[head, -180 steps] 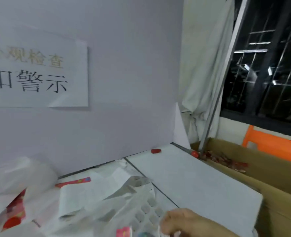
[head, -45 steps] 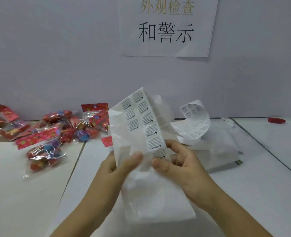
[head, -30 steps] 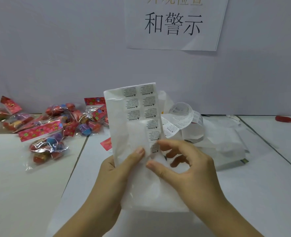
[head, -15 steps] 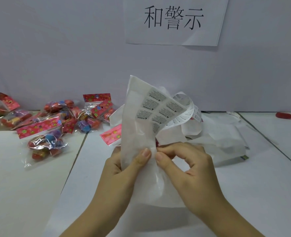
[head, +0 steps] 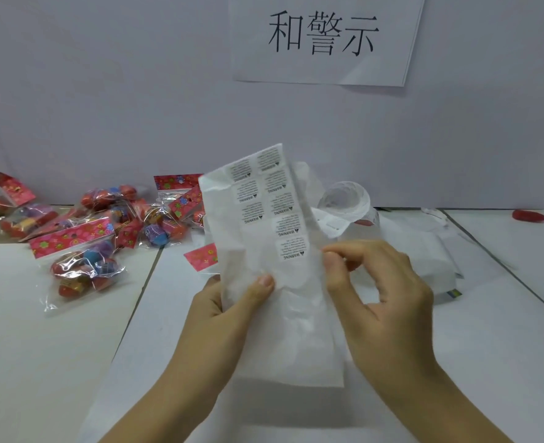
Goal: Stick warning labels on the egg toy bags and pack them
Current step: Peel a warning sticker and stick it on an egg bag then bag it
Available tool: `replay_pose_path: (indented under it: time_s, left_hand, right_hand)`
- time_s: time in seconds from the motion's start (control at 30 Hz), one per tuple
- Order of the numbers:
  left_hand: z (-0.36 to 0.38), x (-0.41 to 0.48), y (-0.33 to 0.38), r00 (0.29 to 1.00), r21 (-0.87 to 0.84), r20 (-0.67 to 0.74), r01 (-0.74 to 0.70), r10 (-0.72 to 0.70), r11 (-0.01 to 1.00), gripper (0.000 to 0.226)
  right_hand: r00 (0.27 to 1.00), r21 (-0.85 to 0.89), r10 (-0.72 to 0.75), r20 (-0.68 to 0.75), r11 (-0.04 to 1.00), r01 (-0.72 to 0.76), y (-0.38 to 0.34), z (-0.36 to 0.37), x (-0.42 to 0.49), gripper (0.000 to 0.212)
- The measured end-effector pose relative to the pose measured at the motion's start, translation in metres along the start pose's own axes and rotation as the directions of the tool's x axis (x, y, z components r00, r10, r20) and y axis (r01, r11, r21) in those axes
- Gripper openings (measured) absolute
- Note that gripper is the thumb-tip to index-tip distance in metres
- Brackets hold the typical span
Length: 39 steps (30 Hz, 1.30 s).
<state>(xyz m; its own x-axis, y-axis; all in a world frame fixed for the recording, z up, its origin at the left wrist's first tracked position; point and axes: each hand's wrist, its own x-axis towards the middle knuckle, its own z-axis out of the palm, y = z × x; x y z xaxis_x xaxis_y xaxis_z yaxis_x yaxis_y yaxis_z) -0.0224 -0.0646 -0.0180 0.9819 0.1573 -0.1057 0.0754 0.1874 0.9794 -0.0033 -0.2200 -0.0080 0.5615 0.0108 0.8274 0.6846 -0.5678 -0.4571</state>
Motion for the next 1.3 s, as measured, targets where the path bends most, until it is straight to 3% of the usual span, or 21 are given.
replay_pose_path:
  time_s: [0.1, 0.13, 0.17, 0.2, 0.23, 0.27, 0.3, 0.4, 0.5, 0.6, 0.7, 0.8, 0.9, 1.17, 1.3]
  left_hand:
    - [0.011, -0.004, -0.019, 0.998, 0.158, -0.023, -0.047, 0.051, 0.986, 0.006]
    - [0.016, -0.007, -0.029, 0.998, 0.324, -0.022, -0.045, 0.055, 0.945, 0.014]
    - [0.012, -0.018, -0.026, 1.0, 0.3, -0.024, 0.013, -0.006, 0.954, 0.025]
    - [0.012, -0.021, -0.027, 0.993, 0.576, -0.109, 0.032, 0.038, 0.817, 0.033]
    - [0.016, -0.014, -0.024, 0.982, 0.567, -0.169, 0.03, 0.081, 0.823, 0.036]
    - [0.019, -0.013, -0.022, 1.0, 0.388, -0.017, 0.03, -0.026, 0.921, 0.029]
    - [0.021, -0.002, -0.018, 0.986, 0.439, -0.008, -0.145, 0.165, 0.887, 0.022]
    - [-0.015, 0.02, -0.008, 0.965, 0.383, -0.075, -0.203, 0.25, 0.901, 0.009]
    - [-0.017, 0.024, -0.007, 0.943, 0.369, -0.106, -0.258, 0.316, 0.893, 0.006]
    - [-0.02, 0.021, -0.011, 0.848, 0.527, -0.07, -0.415, 0.525, 0.741, 0.012]
    - [-0.007, 0.011, -0.018, 0.69, 0.66, 0.109, -0.588, 0.716, 0.467, 0.015]
    - [-0.001, 0.003, -0.02, 0.66, 0.708, 0.209, -0.611, 0.721, 0.354, 0.028]
    - [0.0, 0.003, -0.022, 0.644, 0.74, 0.223, -0.601, 0.732, 0.303, 0.032]
    - [-0.003, 0.004, -0.019, 0.619, 0.748, 0.189, -0.594, 0.763, 0.296, 0.026]
    - [-0.006, 0.005, -0.013, 0.669, 0.667, 0.074, -0.584, 0.74, 0.462, 0.027]
  right_hand:
    - [0.97, 0.217, -0.241, 0.016, 0.948, 0.232, -0.012, 0.002, -0.01, 0.012]
    - [0.938, 0.286, -0.337, 0.084, 0.91, 0.301, -0.015, 0.006, -0.013, 0.012]
    - [0.897, 0.322, -0.415, 0.152, 0.879, 0.352, -0.016, 0.01, -0.015, 0.012]
    - [0.867, 0.316, -0.451, 0.213, 0.871, 0.375, -0.014, 0.015, -0.017, 0.013]
    - [0.856, 0.287, -0.438, 0.274, 0.887, 0.362, -0.009, 0.017, -0.016, 0.017]
    - [0.859, 0.255, -0.383, 0.341, 0.917, 0.307, -0.003, 0.019, -0.015, 0.022]
    - [0.863, 0.221, -0.291, 0.412, 0.951, 0.215, 0.004, 0.018, -0.013, 0.028]
    - [0.811, 0.078, 0.085, 0.579, 0.984, -0.159, 0.024, 0.01, -0.008, 0.025]
    - [0.793, 0.009, 0.326, 0.514, 0.923, -0.385, 0.032, 0.007, -0.004, 0.02]
    - [0.809, 0.055, 0.443, 0.387, 0.864, -0.5, 0.023, 0.01, -0.003, 0.019]
    - [0.799, 0.147, 0.497, 0.339, 0.811, -0.567, 0.011, 0.015, -0.005, 0.019]
    - [0.764, 0.256, 0.54, 0.354, 0.729, -0.634, 0.004, 0.016, -0.006, 0.016]
    - [0.71, 0.343, 0.571, 0.412, 0.625, -0.701, 0.003, 0.015, -0.005, 0.016]
    - [0.699, 0.346, 0.5, 0.511, 0.625, -0.7, -0.001, 0.014, -0.004, 0.017]
    - [0.712, 0.367, 0.45, 0.539, 0.635, -0.68, -0.001, 0.008, 0.001, 0.034]
